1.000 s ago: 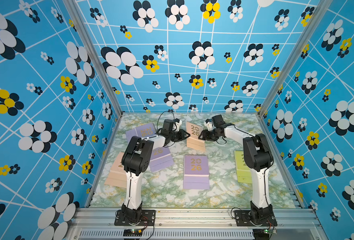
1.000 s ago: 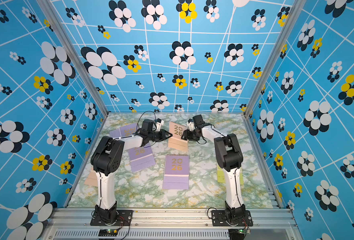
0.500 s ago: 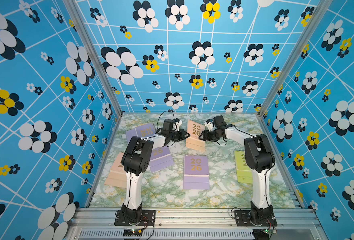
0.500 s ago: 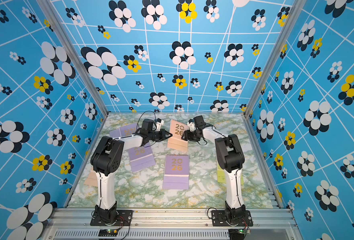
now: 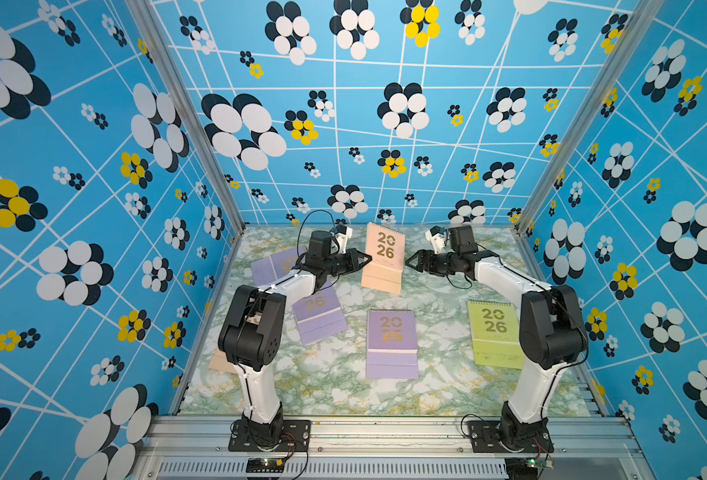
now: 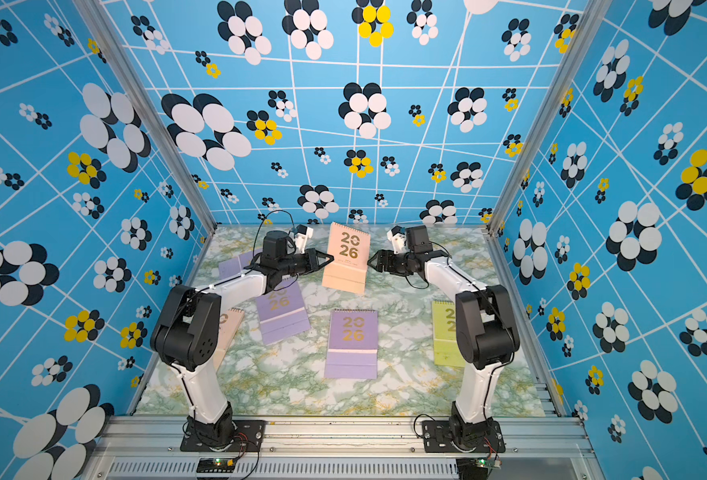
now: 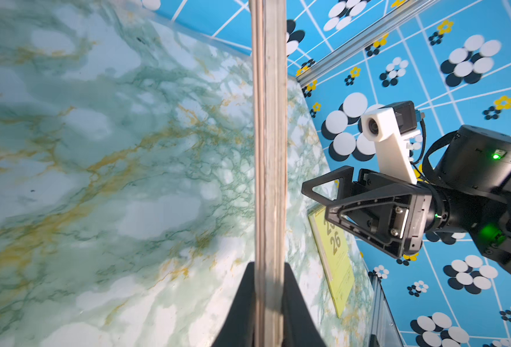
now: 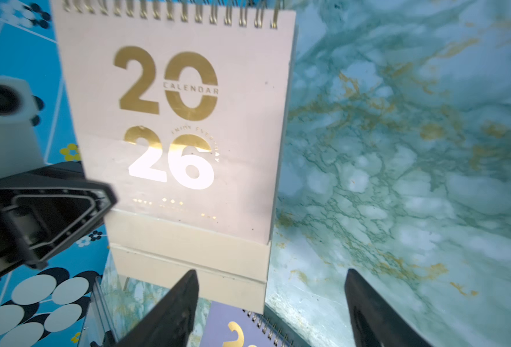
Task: Stack the calendars
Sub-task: Pick up the calendar at the center of the board, then place the calendar at the calendar.
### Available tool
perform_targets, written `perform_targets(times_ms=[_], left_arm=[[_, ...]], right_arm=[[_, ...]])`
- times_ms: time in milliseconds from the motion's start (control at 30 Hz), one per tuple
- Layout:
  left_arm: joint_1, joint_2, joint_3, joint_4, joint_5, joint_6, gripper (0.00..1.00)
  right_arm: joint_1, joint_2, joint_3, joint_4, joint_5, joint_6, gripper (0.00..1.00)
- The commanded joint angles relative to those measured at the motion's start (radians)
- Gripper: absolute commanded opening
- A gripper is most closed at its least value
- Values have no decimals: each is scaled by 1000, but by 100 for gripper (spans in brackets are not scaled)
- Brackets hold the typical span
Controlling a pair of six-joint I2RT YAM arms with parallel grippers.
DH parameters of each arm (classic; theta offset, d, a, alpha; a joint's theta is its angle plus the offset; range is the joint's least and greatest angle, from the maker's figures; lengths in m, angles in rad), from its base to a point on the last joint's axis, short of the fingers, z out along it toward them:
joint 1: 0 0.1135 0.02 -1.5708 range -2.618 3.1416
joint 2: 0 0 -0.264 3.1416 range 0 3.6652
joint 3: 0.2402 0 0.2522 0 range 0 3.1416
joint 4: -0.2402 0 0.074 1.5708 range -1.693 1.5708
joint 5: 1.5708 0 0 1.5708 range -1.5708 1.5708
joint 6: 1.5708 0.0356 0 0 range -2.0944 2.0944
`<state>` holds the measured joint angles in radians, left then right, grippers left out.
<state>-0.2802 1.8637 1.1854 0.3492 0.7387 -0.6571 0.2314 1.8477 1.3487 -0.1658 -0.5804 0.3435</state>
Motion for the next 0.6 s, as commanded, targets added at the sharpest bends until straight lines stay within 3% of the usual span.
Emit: perform_targets(times_ms=[0, 200, 567], left_arm=[[18, -53, -54, 191, 108, -65, 0], [30, -95, -126, 368, 196, -153, 0], [27, -184, -201, 401, 237, -156, 0]], right_arm=[[-10, -46, -63, 114, -131, 53, 78], [-18, -96, -162, 301, -251, 123, 78], [-17, -73, -234, 528, -335, 234, 77]])
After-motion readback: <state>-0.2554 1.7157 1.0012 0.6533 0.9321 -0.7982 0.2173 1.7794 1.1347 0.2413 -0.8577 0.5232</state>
